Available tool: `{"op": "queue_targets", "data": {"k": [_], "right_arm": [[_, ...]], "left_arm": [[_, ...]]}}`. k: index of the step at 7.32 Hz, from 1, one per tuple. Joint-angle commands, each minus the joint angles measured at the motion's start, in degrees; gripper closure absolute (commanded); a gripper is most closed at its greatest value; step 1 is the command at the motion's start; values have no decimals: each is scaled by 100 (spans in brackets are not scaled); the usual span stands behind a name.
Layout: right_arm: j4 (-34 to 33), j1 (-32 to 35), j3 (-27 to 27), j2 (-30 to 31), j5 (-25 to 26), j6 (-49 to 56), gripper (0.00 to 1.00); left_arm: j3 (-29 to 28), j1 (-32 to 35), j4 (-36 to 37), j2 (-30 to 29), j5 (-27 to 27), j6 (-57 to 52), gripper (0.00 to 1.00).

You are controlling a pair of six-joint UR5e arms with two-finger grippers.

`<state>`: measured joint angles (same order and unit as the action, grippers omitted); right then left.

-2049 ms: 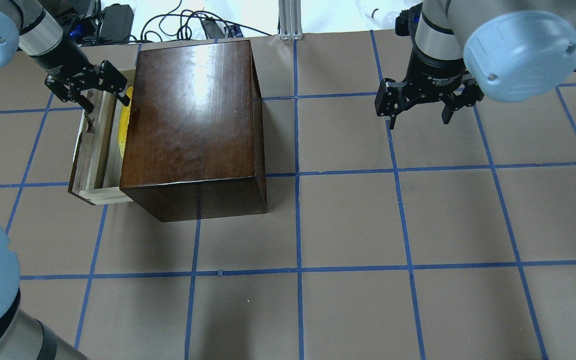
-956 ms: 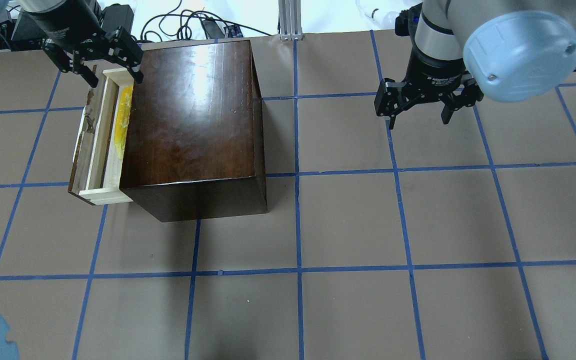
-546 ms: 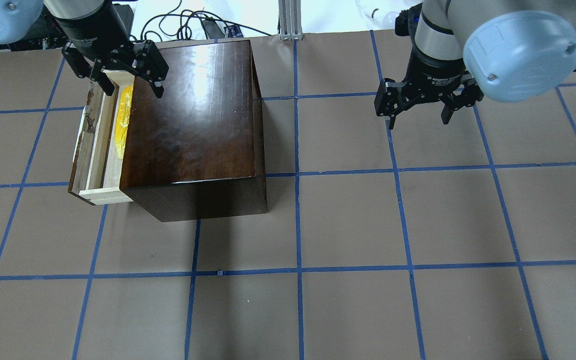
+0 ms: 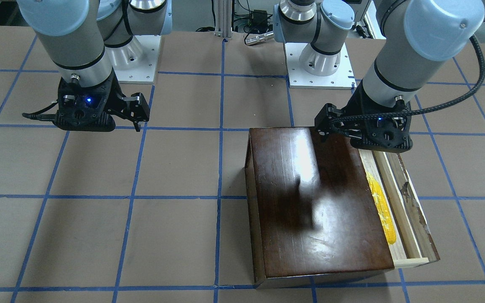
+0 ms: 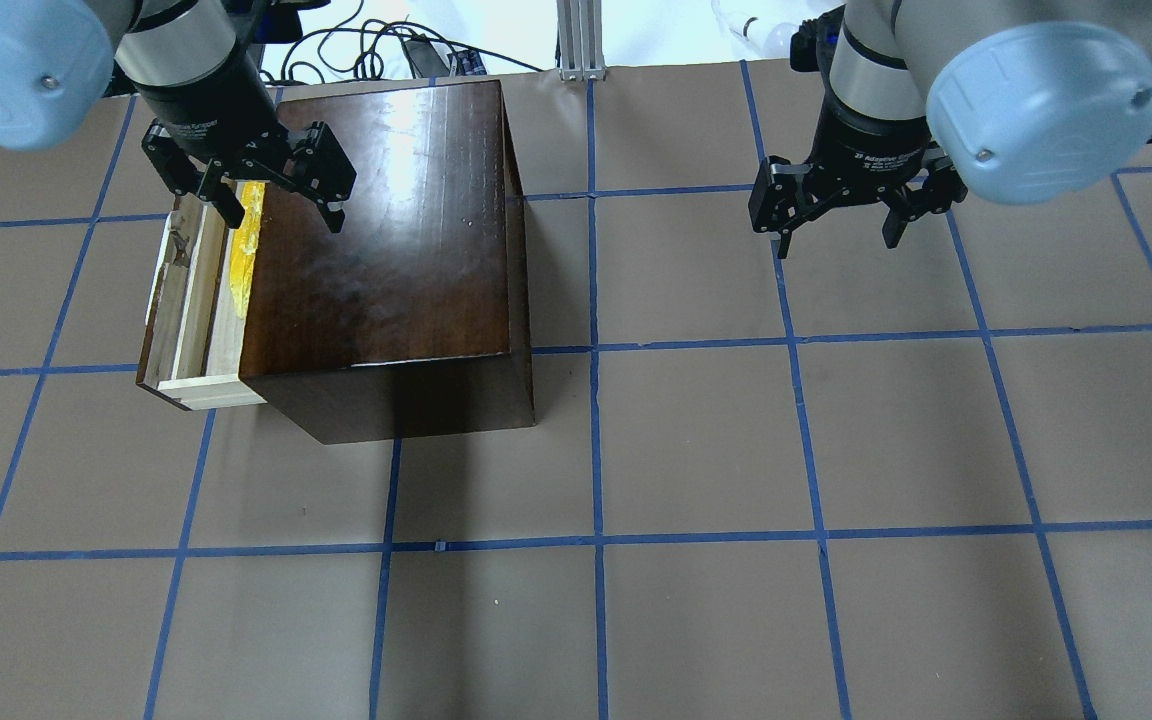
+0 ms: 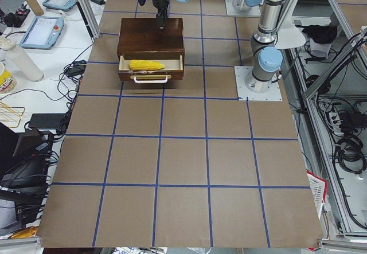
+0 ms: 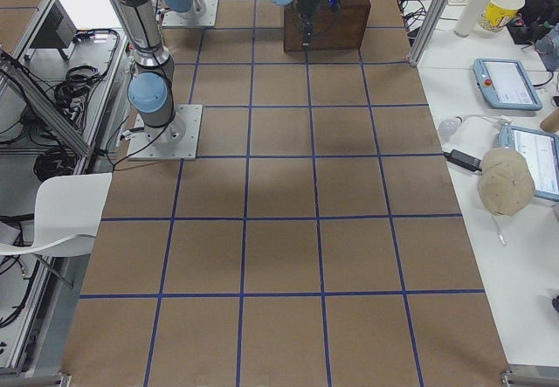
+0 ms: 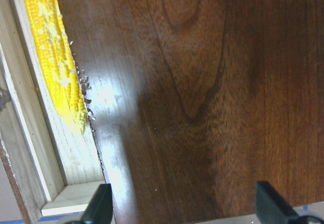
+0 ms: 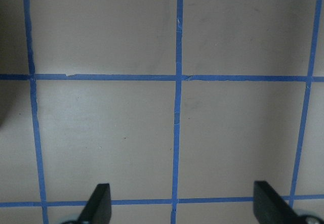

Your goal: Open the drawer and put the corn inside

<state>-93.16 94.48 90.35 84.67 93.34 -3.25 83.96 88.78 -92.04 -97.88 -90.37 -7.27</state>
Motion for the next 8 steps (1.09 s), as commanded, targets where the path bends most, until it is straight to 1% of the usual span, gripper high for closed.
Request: {"op": "queue_targets", "data": {"k": [1, 5, 8], "right_arm": [[8, 0, 0, -3, 9, 0, 0], [8, 0, 0, -3, 9, 0, 0], [0, 0, 0, 6, 9, 0, 0]], "left_arm": [[181, -1, 19, 137, 2, -29, 0], [182, -9, 28, 155, -51, -29, 0], [156, -45, 28, 234, 19, -55, 0]]}}
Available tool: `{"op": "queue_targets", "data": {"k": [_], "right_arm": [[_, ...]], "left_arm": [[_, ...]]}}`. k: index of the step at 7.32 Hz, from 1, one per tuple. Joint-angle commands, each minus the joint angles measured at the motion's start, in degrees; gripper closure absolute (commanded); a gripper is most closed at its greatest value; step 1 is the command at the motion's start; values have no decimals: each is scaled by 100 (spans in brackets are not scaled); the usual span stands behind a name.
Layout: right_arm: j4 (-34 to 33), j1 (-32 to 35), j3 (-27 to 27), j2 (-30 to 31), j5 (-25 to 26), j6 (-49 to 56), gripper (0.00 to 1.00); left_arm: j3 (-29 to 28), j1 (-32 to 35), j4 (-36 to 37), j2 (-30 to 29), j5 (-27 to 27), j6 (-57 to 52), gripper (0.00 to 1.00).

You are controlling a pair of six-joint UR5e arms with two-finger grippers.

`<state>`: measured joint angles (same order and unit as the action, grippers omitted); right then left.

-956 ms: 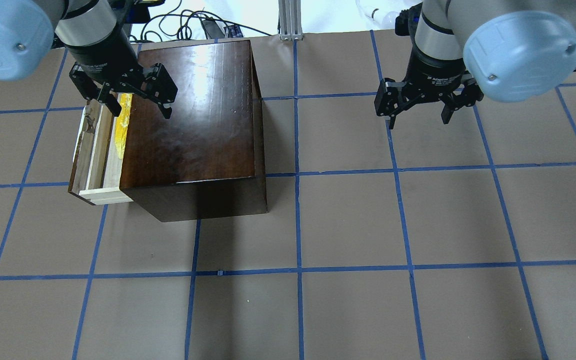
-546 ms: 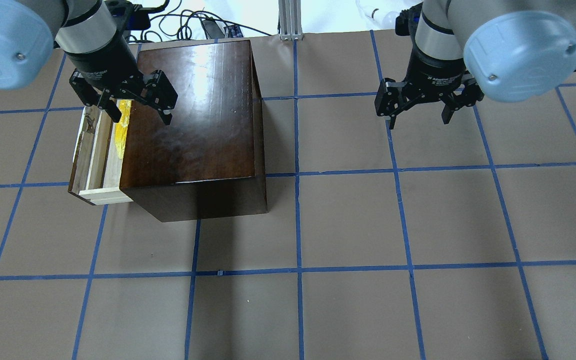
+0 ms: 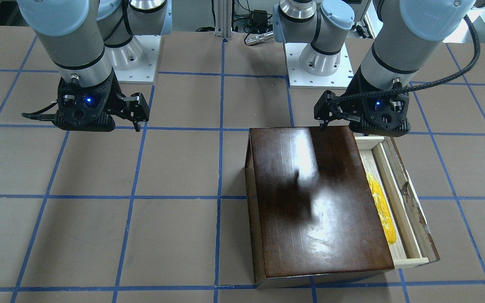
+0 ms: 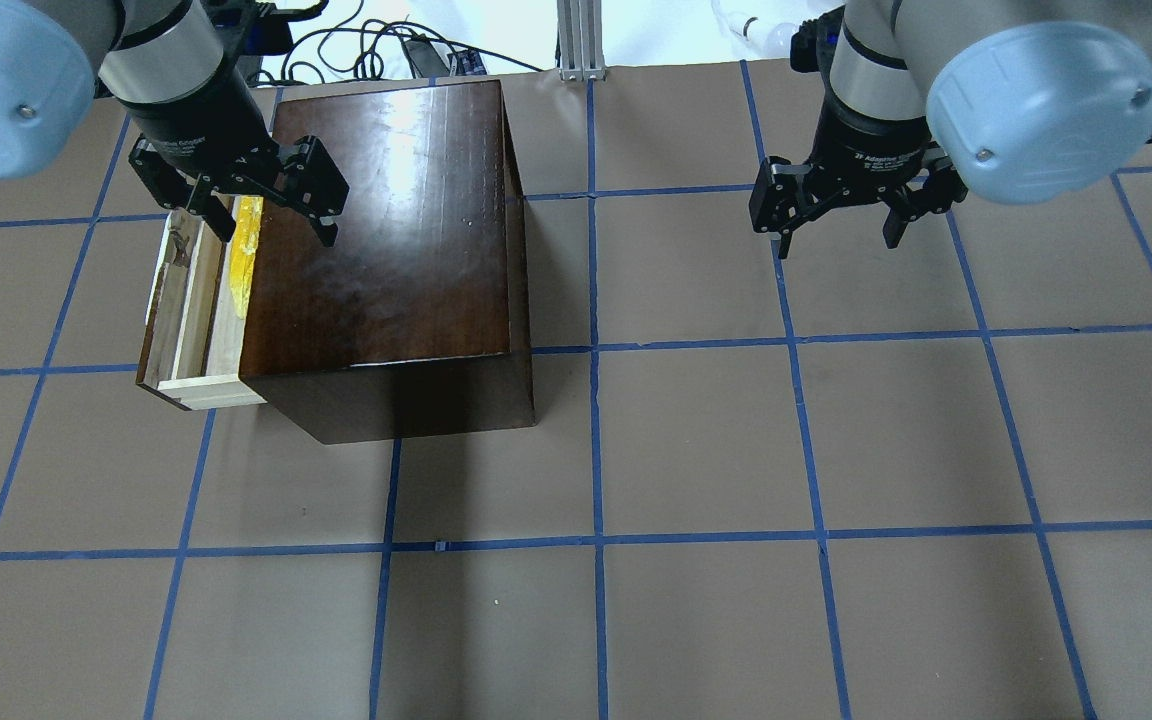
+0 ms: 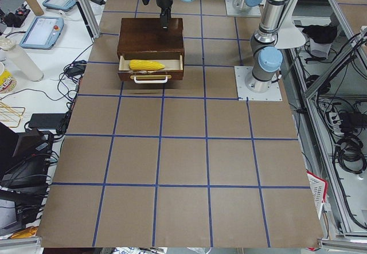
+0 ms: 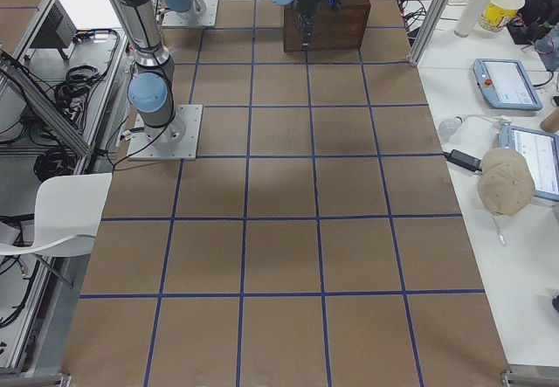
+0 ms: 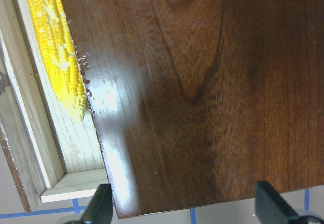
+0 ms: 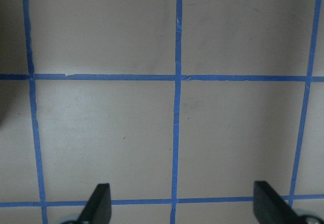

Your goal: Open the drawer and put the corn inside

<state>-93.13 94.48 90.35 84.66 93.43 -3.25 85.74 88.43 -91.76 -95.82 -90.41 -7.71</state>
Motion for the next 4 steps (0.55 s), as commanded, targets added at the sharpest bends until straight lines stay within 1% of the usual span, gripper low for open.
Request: {"op": "queue_targets", "data": {"k": [1, 4], "right_arm": [[6, 0, 0, -2, 0, 0, 0], [6, 0, 0, 7, 0, 0, 0]], "left_arm": [[-48, -10, -9, 37, 32, 32, 0], [4, -10, -9, 64, 23, -37, 0]]}}
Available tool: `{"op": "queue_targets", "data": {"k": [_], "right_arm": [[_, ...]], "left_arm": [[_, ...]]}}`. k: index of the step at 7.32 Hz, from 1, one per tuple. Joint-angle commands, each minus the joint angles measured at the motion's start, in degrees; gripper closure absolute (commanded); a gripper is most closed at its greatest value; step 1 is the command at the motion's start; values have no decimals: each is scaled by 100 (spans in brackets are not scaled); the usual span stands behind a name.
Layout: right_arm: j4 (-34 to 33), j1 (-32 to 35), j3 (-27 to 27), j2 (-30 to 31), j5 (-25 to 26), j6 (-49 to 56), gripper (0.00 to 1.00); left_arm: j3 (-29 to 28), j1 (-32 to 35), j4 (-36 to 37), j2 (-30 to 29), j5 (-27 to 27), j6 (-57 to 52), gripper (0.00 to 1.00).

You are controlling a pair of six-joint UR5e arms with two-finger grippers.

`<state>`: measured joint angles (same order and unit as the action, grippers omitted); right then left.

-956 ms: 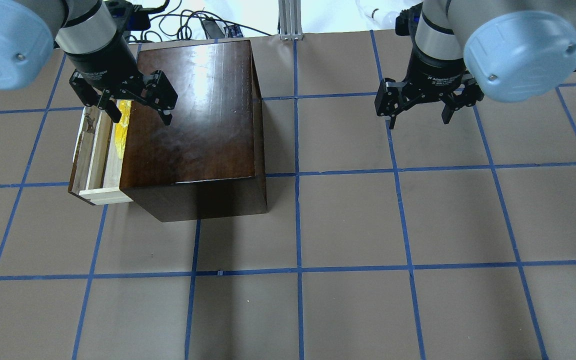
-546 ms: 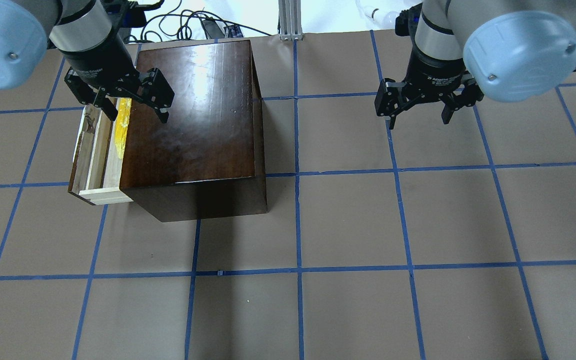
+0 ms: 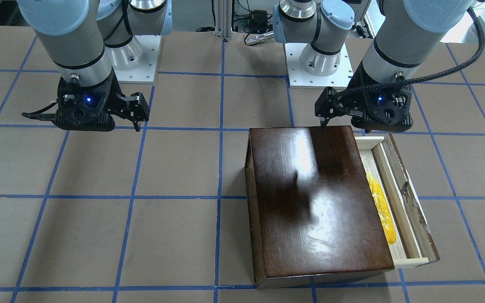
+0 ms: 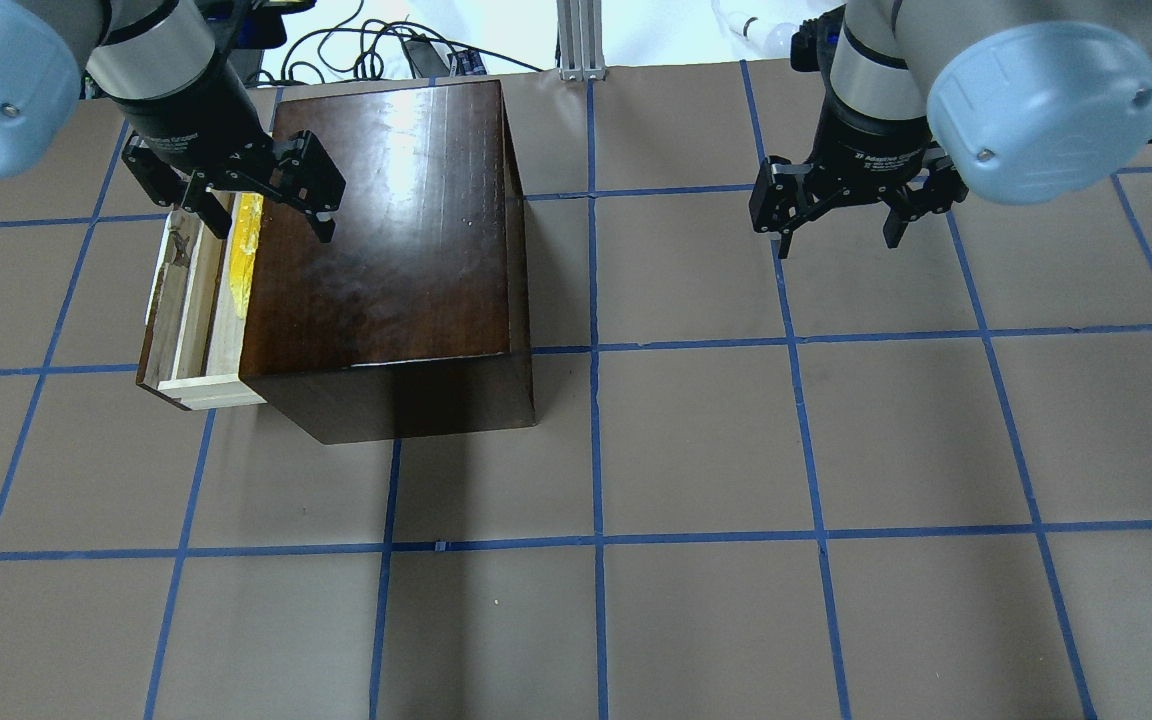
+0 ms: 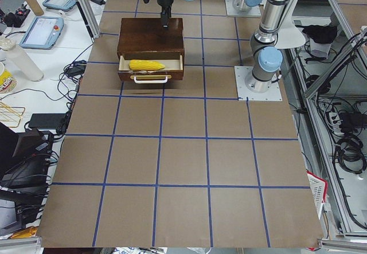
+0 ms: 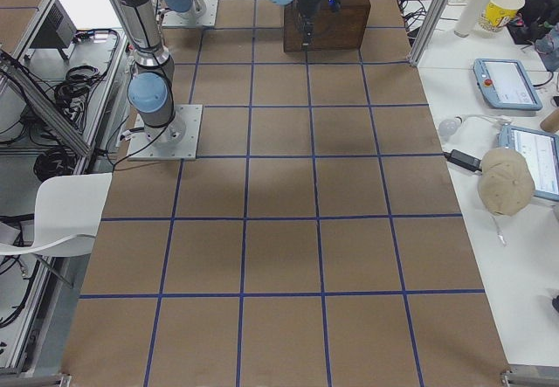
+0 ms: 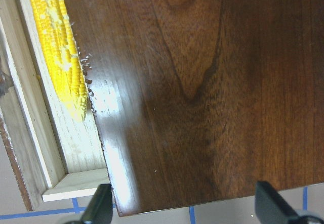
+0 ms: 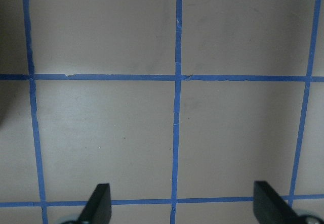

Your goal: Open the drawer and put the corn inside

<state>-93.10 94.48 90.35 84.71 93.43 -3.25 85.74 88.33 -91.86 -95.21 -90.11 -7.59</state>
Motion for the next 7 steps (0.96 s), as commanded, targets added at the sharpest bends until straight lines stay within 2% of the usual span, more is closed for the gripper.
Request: {"op": "queue_targets", "data": {"k": [1, 7], "right_arm": [[3, 0, 0, -7, 0, 0, 0], [3, 0, 0, 1, 0, 0, 0]], "left_arm": [[13, 0, 2, 3, 2, -75, 0], [-40, -71, -16, 38, -111, -40, 0]]}}
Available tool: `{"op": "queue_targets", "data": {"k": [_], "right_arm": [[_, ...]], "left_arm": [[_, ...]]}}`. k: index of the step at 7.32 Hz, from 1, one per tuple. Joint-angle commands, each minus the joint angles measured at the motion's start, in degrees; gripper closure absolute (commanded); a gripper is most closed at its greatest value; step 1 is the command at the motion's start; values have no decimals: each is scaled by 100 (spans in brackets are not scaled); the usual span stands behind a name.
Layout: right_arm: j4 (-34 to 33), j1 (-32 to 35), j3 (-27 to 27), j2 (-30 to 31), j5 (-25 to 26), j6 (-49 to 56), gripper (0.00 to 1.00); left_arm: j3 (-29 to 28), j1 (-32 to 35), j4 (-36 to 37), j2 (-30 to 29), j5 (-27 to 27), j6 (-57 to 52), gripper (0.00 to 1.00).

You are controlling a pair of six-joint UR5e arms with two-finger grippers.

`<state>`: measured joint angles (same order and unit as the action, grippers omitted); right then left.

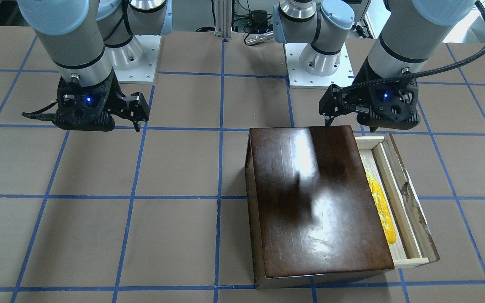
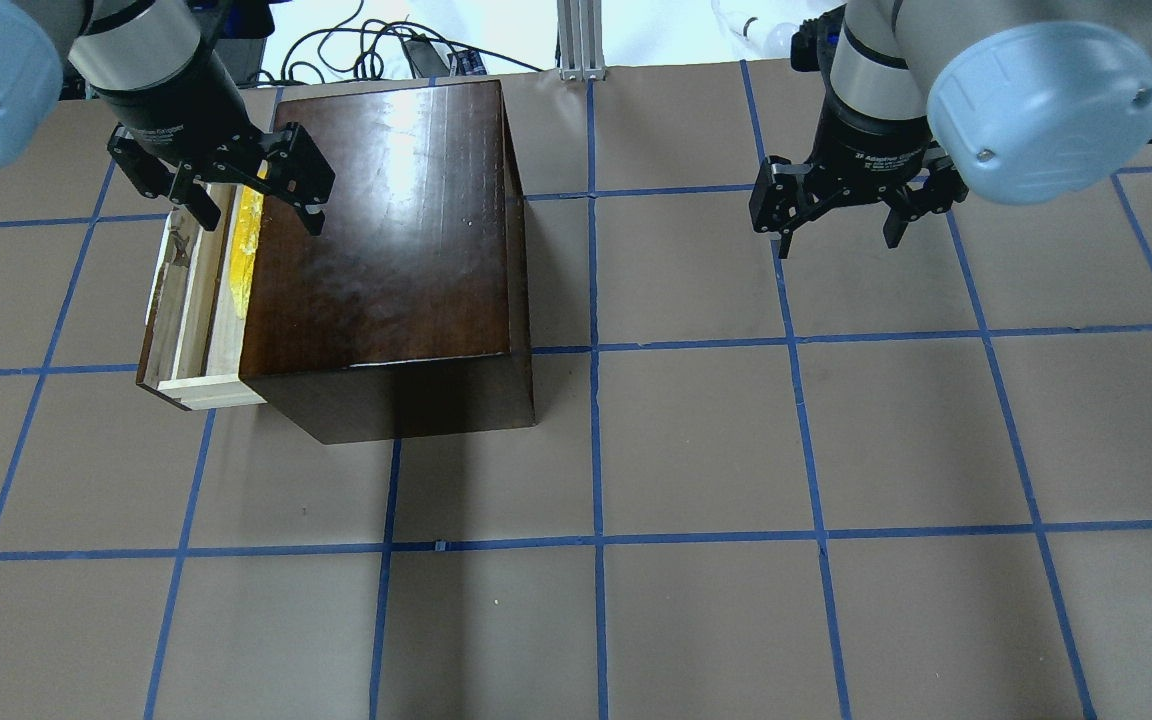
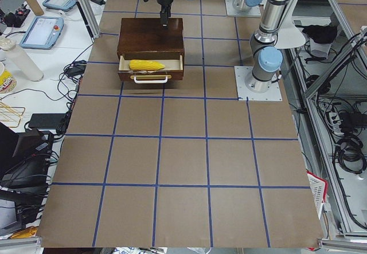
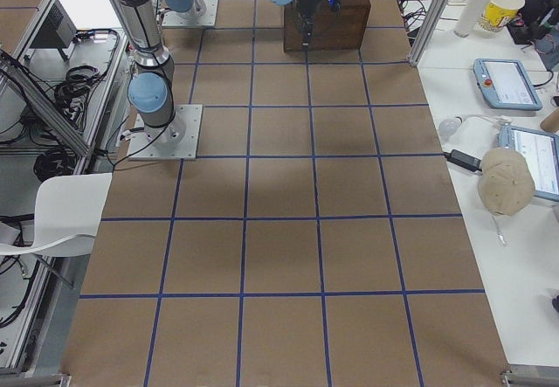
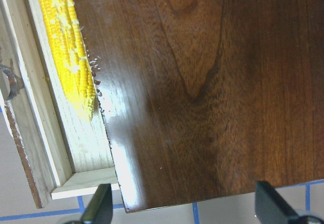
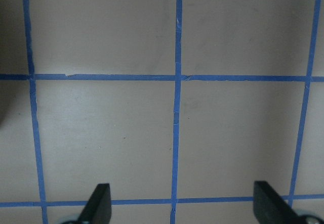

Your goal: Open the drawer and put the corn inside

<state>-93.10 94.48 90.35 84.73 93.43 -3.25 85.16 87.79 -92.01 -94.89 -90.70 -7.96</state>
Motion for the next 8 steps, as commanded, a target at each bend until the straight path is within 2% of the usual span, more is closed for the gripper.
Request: {"op": "queue_targets", "data": {"k": [1, 8], "right_arm": [[2, 0, 0, 0, 0, 0, 0], [2, 0, 0, 0, 0, 0, 0]], "left_arm": [[1, -8, -36, 58, -53, -30, 0], [27, -16, -36, 269, -9, -57, 0]]}}
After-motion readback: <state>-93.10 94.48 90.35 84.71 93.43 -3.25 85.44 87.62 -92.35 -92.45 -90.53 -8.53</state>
